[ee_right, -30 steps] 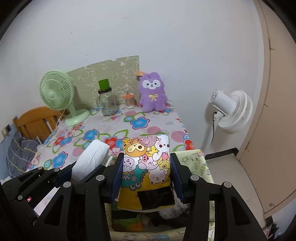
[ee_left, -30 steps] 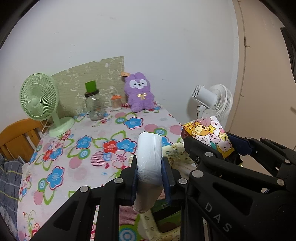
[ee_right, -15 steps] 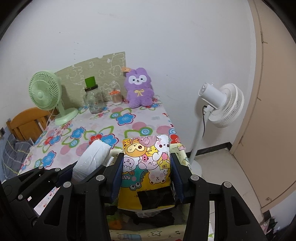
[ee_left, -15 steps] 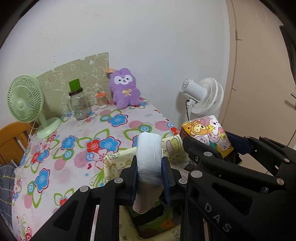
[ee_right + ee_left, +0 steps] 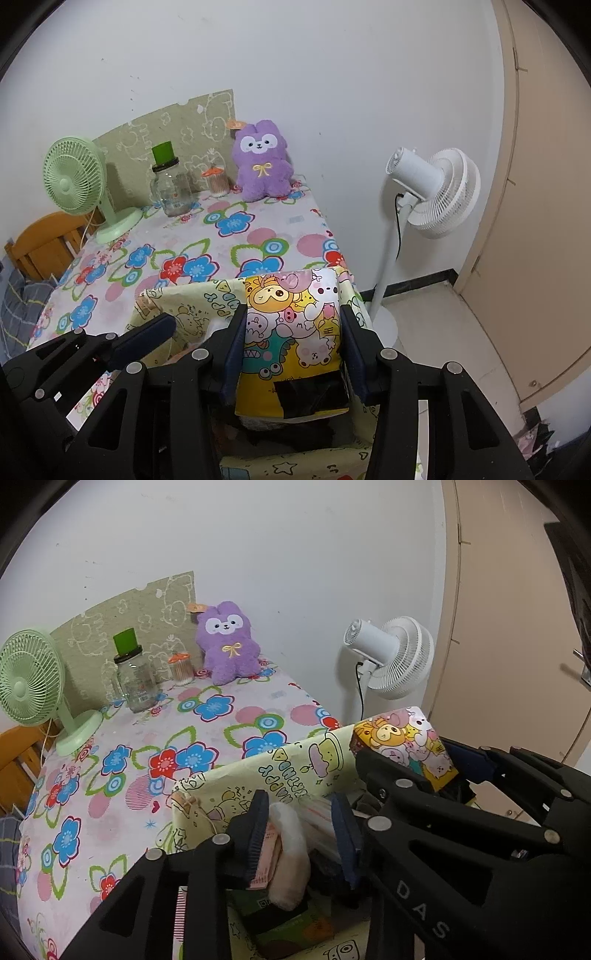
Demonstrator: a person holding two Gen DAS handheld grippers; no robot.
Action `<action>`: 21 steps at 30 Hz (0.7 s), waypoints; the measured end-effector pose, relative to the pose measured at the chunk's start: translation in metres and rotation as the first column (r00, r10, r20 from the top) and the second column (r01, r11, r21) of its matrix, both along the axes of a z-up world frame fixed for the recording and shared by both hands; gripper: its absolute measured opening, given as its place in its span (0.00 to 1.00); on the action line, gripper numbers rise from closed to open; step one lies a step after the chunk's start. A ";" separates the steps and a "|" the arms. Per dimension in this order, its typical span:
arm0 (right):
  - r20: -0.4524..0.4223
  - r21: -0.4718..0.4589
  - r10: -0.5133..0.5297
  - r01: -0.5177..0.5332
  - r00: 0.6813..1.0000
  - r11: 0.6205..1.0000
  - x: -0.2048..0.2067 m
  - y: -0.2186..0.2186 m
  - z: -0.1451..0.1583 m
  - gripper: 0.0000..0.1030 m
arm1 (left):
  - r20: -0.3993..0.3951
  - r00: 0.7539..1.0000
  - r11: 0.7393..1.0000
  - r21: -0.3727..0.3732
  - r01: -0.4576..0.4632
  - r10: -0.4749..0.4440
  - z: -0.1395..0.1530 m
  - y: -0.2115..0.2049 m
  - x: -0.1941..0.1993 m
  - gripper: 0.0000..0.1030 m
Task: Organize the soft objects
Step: 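Drop the white roll with the left tool while the right tool releases the yellow box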
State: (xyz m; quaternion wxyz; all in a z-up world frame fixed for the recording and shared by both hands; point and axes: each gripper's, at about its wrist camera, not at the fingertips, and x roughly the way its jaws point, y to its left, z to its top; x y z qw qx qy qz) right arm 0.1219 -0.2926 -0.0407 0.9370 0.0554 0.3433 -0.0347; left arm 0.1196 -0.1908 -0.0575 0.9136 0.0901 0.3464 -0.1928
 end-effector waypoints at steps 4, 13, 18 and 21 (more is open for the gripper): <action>-0.006 0.007 0.004 -0.004 1.000 1.000 0.004 0.001 -0.002 0.49 | -0.005 1.000 1.000 0.013 -0.001 0.001 -0.001 0.000 0.002 0.50; -0.031 0.046 0.034 -0.033 0.999 0.998 0.021 0.007 -0.013 0.49 | -0.026 0.999 0.998 0.052 -0.036 0.037 -0.007 0.007 0.015 0.69; -0.049 0.061 0.046 -0.043 0.998 0.997 0.030 0.011 -0.019 0.49 | -0.047 0.997 0.997 0.060 -0.053 0.056 -0.012 0.011 0.022 0.70; -0.064 0.070 0.048 -0.043 0.997 0.997 0.034 0.012 -0.023 0.51 | -0.060 0.996 0.996 0.066 -0.059 0.063 -0.015 0.012 0.025 0.71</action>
